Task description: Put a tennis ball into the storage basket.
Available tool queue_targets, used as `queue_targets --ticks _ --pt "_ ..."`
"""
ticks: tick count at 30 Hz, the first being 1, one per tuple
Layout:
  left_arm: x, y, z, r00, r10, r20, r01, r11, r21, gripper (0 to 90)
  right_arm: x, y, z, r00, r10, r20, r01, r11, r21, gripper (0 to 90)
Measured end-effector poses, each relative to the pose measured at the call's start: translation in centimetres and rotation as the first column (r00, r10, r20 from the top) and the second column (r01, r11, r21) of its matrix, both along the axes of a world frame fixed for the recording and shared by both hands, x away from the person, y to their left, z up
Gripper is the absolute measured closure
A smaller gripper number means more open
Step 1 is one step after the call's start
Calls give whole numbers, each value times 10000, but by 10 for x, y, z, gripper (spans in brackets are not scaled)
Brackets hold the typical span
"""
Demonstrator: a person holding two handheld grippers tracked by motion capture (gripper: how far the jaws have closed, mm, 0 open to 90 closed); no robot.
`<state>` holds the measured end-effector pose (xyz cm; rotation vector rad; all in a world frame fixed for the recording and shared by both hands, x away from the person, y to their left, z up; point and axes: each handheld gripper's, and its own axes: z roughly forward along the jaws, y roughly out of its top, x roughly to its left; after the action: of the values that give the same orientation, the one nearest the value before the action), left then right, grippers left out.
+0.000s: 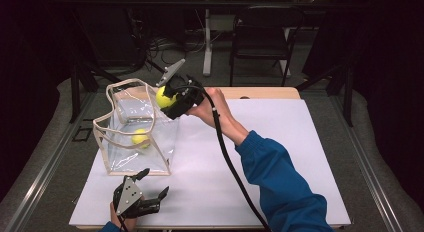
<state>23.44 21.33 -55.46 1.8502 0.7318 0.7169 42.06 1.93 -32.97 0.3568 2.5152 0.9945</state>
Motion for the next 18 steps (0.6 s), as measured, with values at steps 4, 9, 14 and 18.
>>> queue_targets --ticks 4,9,14,18 --pt "0 0 0 10000 -12 -16 12 10000 1 160 0 4 -1 10000 48 -1 -49 10000 -57 263" --pt "0 0 0 10000 -9 -23 9 10000 45 160 3 9 -2 9999 89 -55 -89 9999 -92 262" --pt "0 0 0 10000 -3 -10 3 10000 31 160 3 12 -3 10000 73 -34 -73 10000 -2 263" --pt "0 0 0 10000 -8 -4 8 10000 46 160 3 14 -3 10000 46 -31 -46 10000 64 263"
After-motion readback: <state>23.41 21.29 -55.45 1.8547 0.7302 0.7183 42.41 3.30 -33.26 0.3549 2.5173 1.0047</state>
